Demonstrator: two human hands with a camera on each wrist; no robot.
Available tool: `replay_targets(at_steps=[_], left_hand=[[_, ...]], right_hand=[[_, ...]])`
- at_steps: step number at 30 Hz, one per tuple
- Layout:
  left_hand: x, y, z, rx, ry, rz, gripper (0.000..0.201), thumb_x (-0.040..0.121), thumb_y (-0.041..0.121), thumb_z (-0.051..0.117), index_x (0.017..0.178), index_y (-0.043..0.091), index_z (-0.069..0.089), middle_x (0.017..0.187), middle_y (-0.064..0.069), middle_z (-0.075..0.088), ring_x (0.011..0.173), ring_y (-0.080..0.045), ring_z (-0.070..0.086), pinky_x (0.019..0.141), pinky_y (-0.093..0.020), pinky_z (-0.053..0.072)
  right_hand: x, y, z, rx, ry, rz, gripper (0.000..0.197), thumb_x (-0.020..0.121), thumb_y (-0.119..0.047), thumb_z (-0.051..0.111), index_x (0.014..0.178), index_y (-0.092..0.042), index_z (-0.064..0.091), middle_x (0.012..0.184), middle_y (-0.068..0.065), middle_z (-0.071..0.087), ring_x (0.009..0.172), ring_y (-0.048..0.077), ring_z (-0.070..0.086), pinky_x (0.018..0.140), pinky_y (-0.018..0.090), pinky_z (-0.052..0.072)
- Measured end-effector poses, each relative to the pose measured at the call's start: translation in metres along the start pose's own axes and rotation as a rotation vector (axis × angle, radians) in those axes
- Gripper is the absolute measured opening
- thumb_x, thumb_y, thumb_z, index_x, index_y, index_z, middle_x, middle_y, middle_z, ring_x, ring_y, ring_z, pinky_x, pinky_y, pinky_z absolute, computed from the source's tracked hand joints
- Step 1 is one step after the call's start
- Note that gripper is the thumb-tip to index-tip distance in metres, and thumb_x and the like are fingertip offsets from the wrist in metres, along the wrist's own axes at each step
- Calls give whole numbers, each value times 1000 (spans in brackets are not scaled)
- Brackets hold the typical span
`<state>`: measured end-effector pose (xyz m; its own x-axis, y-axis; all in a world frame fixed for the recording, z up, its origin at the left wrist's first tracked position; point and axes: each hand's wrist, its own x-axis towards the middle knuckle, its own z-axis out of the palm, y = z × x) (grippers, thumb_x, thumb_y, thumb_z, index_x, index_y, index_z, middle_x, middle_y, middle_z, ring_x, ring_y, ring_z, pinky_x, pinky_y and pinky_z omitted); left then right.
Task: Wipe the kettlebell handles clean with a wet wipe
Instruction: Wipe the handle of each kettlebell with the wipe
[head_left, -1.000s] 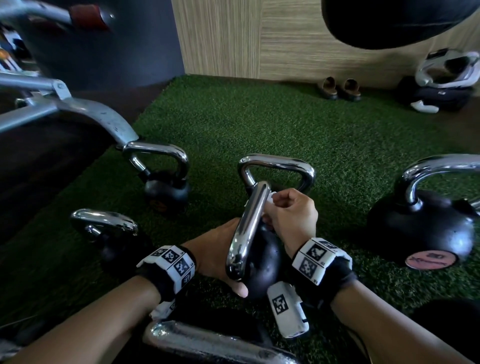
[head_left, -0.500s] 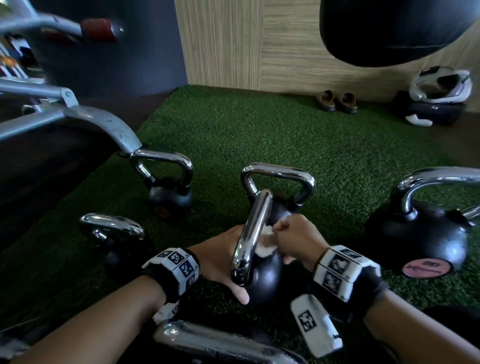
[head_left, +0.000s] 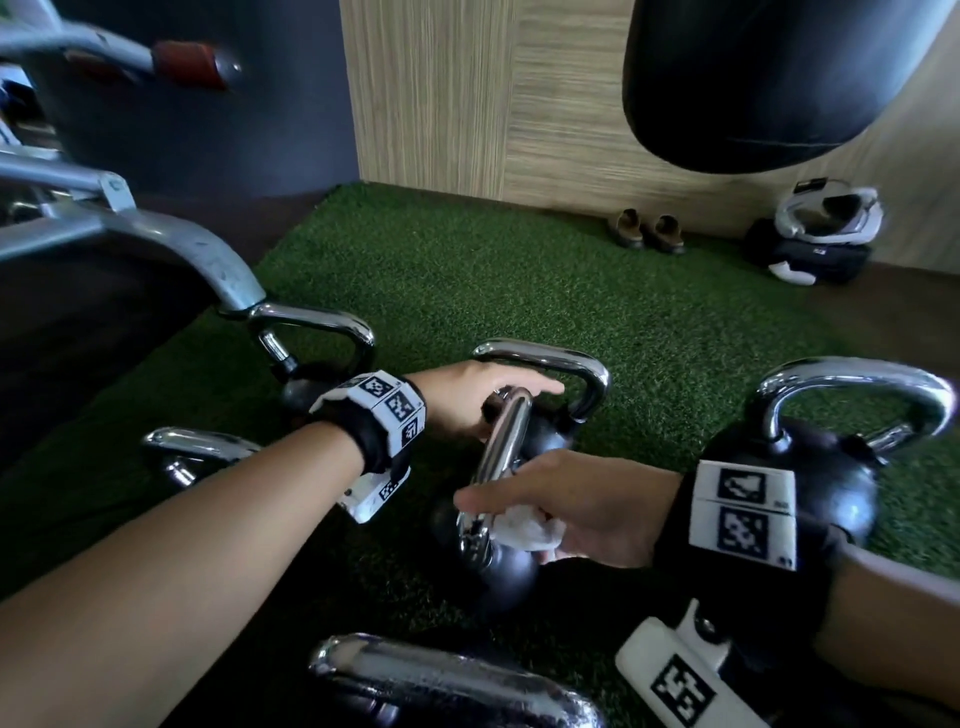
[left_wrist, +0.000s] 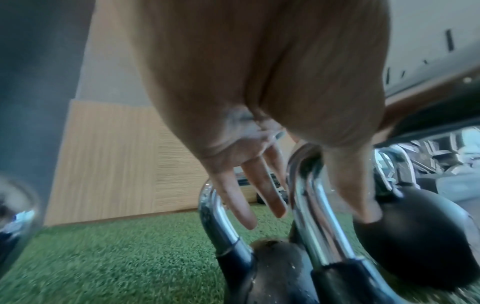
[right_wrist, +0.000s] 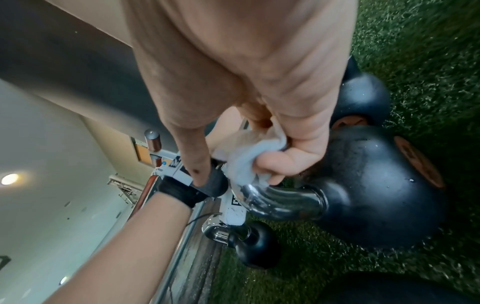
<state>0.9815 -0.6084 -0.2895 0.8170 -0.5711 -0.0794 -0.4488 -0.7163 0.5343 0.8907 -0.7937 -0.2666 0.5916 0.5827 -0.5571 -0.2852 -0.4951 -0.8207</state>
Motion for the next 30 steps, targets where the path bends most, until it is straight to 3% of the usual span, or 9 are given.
replay_targets(at_steps=[3,6,9,12,16,20,23,27,30], left_hand=[[3,5,4,53,18,25,43,84,32,82,120,45,62,111,13,72,99,-5,67,92,-28,54],[2,3,7,108,96,23,28,84,42,77,106,39,59,89,8,70,82,-13,65,72,-28,51],[1,4,8,174,121,51,26,86,44,75,103,37,56,85,9,68,78,-13,62,71,-30,49],[-4,2,8,206,159,34,22,87,38,73,97,38,53,84,13,66,75,-5,60,68,-28,46],[-25,-10,6,181,267,9,12,93,40,63,102,33,59,86,11,67,75,-7,60,71,-27,44],[-58,-18,9,261,338,-73,15,97,41,67,108,34,60,73,15,63,60,5,56,61,-27,45],[-85,-16,16,286,353,-156,20,94,45,69,109,35,61,76,10,69,66,-5,66,66,-36,56],[-106,-4,29,230,386,-196,30,96,45,68,117,24,65,76,17,66,67,7,63,61,-11,45],[-108,-3,32,228,389,-199,37,96,48,65,123,22,65,80,15,68,67,5,63,62,-12,46]], right_hand=[[10,-1,9,-205,207,6,56,71,-57,84,66,-12,50,63,10,50,50,13,45,48,17,38],[23,5,15,-261,426,-19,62,57,-56,89,93,-15,60,75,1,63,61,15,58,47,22,42],[24,7,18,-243,453,-57,54,61,-46,88,92,-13,58,68,0,58,53,15,52,42,22,38],[19,10,13,-322,462,-81,40,60,-44,85,70,-18,57,55,-5,50,49,13,46,42,20,33],[4,12,-9,-571,486,-134,45,57,-50,85,55,-15,56,44,-10,47,41,4,41,41,19,31],[-18,11,-40,-828,487,-247,40,68,-51,84,64,-14,69,48,-7,49,43,5,42,41,18,30],[-22,18,-56,-868,498,-318,30,74,-47,81,68,-18,72,53,-2,57,46,4,46,46,19,35],[-22,24,-68,-869,512,-368,27,79,-45,78,77,-19,76,62,1,66,51,4,50,52,21,39],[-20,27,-66,-868,523,-379,25,80,-45,77,78,-20,76,61,-2,63,54,4,51,56,21,42]])
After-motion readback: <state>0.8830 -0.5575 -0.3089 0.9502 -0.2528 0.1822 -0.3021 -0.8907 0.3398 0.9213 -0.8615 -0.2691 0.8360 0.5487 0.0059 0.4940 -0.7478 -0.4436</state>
